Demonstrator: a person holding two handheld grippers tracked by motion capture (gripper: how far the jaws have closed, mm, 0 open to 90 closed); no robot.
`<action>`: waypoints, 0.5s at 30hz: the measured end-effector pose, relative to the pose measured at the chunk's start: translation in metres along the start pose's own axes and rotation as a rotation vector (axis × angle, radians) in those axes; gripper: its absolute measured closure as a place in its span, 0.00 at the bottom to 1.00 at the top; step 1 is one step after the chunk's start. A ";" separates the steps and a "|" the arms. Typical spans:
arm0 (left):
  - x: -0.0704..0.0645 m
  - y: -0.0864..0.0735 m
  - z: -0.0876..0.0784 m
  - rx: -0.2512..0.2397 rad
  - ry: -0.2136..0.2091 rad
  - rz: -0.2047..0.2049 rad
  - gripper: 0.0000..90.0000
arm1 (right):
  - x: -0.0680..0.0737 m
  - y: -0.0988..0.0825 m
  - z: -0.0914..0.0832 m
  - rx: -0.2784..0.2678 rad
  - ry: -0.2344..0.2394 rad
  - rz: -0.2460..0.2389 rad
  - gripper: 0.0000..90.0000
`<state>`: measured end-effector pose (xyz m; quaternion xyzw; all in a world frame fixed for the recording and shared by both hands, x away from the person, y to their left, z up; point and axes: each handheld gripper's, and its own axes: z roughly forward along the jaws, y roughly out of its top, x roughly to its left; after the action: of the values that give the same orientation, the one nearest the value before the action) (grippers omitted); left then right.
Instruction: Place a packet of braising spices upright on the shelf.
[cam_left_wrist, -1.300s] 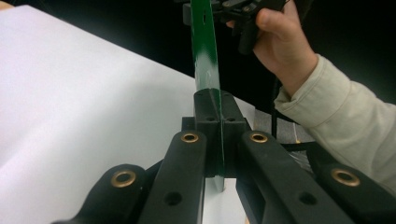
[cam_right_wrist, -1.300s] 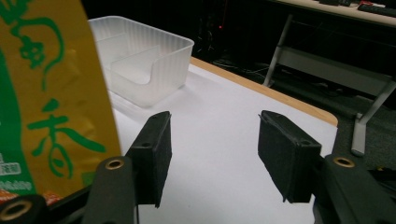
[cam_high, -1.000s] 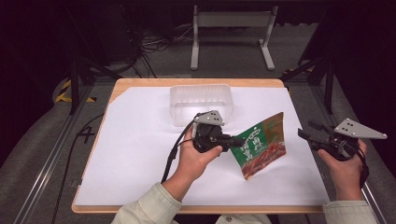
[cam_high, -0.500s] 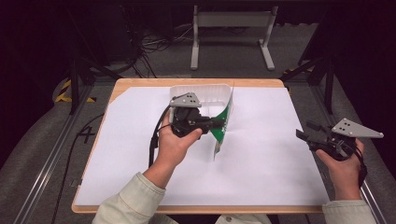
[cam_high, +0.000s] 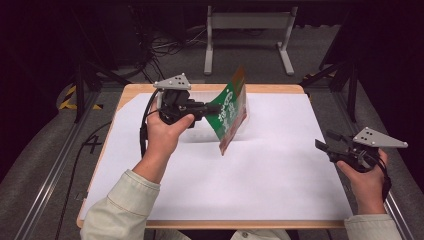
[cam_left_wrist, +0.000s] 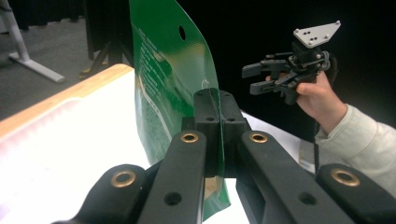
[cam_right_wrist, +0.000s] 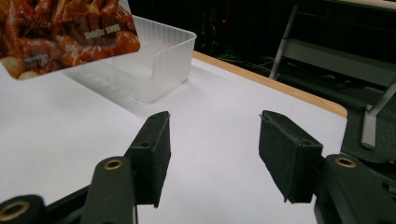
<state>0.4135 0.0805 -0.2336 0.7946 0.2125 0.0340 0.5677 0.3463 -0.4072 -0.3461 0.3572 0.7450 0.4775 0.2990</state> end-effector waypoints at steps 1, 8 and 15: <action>0.002 0.002 -0.002 0.003 0.009 0.012 1.00 | 0.000 0.000 -0.001 -0.001 -0.001 0.003 0.48; 0.014 0.010 -0.011 0.001 0.059 0.015 1.00 | 0.000 -0.003 -0.003 0.004 -0.006 0.009 0.48; 0.031 0.014 -0.016 -0.011 0.103 0.021 1.00 | 0.000 -0.008 -0.011 0.008 -0.022 0.024 0.48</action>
<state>0.4411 0.1024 -0.2207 0.7909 0.2330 0.0817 0.5600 0.3358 -0.4152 -0.3496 0.3723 0.7393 0.4741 0.3001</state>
